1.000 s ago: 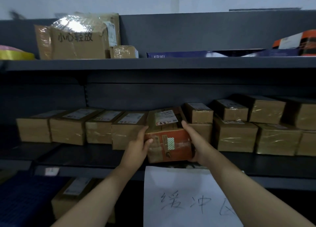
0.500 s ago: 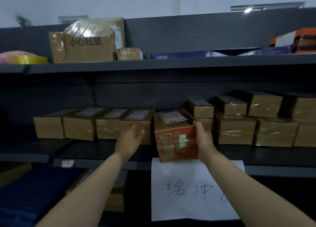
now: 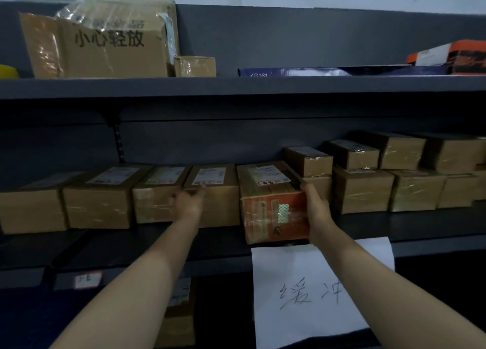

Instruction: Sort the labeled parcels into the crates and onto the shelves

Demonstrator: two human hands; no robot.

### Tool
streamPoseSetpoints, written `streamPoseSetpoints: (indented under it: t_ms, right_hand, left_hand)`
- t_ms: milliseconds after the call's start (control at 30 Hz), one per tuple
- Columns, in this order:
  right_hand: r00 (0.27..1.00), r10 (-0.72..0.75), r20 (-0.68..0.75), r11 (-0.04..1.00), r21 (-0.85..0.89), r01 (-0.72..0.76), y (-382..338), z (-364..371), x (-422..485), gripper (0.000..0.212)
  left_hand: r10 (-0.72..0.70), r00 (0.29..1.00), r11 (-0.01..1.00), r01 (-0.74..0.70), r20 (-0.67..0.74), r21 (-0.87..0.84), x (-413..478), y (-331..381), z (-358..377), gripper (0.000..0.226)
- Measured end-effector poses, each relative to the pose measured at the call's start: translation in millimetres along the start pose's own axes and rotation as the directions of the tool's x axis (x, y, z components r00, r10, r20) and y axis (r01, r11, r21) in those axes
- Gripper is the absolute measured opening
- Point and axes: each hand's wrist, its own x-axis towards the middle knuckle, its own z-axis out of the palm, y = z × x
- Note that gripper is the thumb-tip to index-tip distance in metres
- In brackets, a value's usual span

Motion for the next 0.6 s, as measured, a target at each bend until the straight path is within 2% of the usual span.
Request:
streamPoseSetpoints:
  t_ms: [100, 167, 233, 333, 400, 500, 600]
  right_hand:
    - [1.0, -0.025, -0.013, 1.0, 0.011, 0.025, 0.4, -2.1, -3.9, 0.035]
    - [0.999, -0.027, -0.025, 0.999, 0.025, 0.028, -0.4, -4.7, -9.2, 0.042]
    - [0.999, -0.04, -0.037, 0.999, 0.032, 0.042, -1.0, -9.4, -15.3, 0.046]
    - [0.996, -0.068, -0.059, 0.997, 0.019, 0.07, 2.7, -21.3, -12.7, 0.049]
    - [0.996, -0.076, -0.051, 0.997, 0.005, 0.076, 2.8, -23.2, -15.9, 0.049]
    - [0.994, -0.09, -0.065, 0.996, -0.012, 0.089, 2.2, -22.8, -24.3, 0.053]
    - [0.99, -0.12, -0.075, 0.993, -0.005, 0.12, 5.9, -27.5, -31.2, 0.048]
  left_hand:
    - [-0.107, 0.994, 0.978, 0.103, -0.012, -0.179, 2.6, -3.2, 0.3, 0.087]
    - [-0.132, 0.991, 0.956, 0.123, -0.015, -0.265, -0.8, -4.1, -0.4, 0.101]
    - [-0.13, 0.991, 0.933, 0.118, -0.012, -0.34, -6.1, -4.1, -1.9, 0.103]
    - [-0.21, 0.976, 0.844, 0.215, 0.066, -0.492, -15.8, -2.7, -2.9, 0.11]
    - [-0.204, 0.976, 0.846, 0.217, 0.08, -0.487, -23.1, -1.5, -1.9, 0.102]
    - [-0.166, 0.985, 0.917, 0.173, 0.052, -0.36, -32.1, 2.4, -4.1, 0.082]
    - [-0.135, 0.985, 0.94, 0.162, 0.107, -0.302, -38.9, 3.4, -10.7, 0.078]
